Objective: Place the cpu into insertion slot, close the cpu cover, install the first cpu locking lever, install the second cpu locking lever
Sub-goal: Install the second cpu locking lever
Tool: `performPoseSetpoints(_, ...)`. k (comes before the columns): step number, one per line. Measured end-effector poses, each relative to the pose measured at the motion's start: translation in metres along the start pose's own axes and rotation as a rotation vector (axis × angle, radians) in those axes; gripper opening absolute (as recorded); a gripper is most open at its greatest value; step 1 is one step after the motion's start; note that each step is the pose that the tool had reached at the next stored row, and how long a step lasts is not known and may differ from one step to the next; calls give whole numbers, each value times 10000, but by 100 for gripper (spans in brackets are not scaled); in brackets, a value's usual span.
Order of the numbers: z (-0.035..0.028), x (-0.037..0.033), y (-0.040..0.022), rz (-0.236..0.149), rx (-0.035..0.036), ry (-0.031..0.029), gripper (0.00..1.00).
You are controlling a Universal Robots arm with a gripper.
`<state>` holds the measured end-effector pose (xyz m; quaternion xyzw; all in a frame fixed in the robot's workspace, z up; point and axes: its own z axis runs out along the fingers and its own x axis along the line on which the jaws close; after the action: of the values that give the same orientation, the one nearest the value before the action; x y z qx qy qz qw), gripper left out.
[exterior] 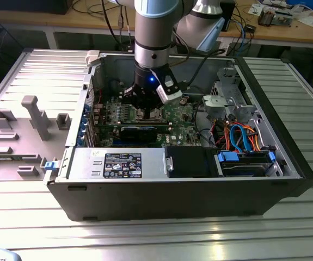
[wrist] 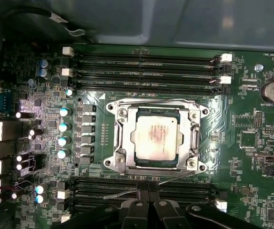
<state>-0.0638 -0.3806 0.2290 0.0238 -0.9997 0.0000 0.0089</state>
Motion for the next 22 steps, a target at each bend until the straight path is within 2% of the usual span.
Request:
performPoseSetpoints(4,1,28,0,-5,-1,1,11)
performPoseSetpoints(8,8,85,0,-4,-8,1,11)
performPoseSetpoints(18,29,188,-36,-54,-14,43,11)
performPoseSetpoints(19,29,198,-43,-57,-28,43,11)
performPoseSetpoints(22,29,214,-64,-67,-208,34,11)
